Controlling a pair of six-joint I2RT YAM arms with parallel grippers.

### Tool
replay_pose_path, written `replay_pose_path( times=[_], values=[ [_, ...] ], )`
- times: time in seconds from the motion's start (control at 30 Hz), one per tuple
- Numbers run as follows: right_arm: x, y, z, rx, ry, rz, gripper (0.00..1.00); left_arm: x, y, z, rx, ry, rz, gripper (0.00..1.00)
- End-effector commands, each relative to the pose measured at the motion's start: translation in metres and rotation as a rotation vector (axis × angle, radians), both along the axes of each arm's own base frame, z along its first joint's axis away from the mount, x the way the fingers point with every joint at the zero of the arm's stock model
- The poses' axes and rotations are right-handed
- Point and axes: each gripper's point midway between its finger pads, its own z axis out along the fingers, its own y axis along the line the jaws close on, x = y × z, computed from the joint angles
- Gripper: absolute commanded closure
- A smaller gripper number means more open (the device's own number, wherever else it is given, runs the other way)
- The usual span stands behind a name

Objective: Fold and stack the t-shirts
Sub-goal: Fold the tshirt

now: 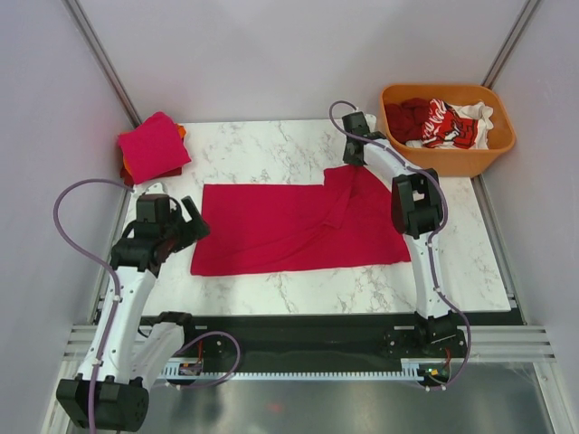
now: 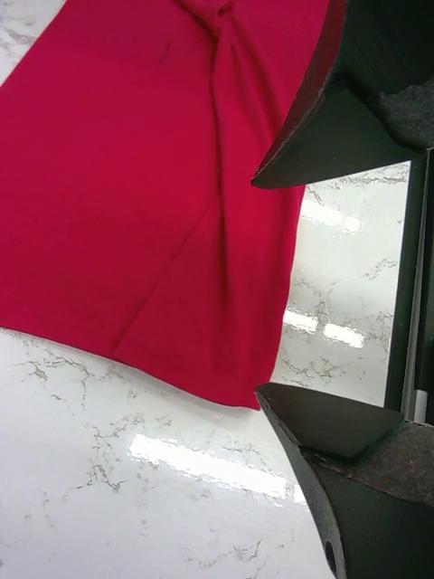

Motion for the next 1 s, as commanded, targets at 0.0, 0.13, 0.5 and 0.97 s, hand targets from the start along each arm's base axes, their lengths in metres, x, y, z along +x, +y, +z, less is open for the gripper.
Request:
replay_pose_path(
  times=[0.0,0.13,0.5,0.97],
  values=[
    [-0.029,-0.014,-0.033,-0.015,0.134,0.012,0.83,0.012,0.005,-0.002,0.046,0.005,-0.013,0.05],
    [-0.031,-0.009,-0.022,0.016,0.125,0.046,0.88,0.033,0.009,-0.011,0.045,0.049,0.045,0.06],
    [-0.053,0.012,0.003,0.121,0.116,0.156,0.96,0.175,0.008,-0.05,0.149,0.203,-0.011,0.16],
    [-0.054,0.021,0.024,0.157,0.098,0.22,0.98,0.253,0.025,-0.118,0.275,0.306,-0.026,0.28]
  ],
)
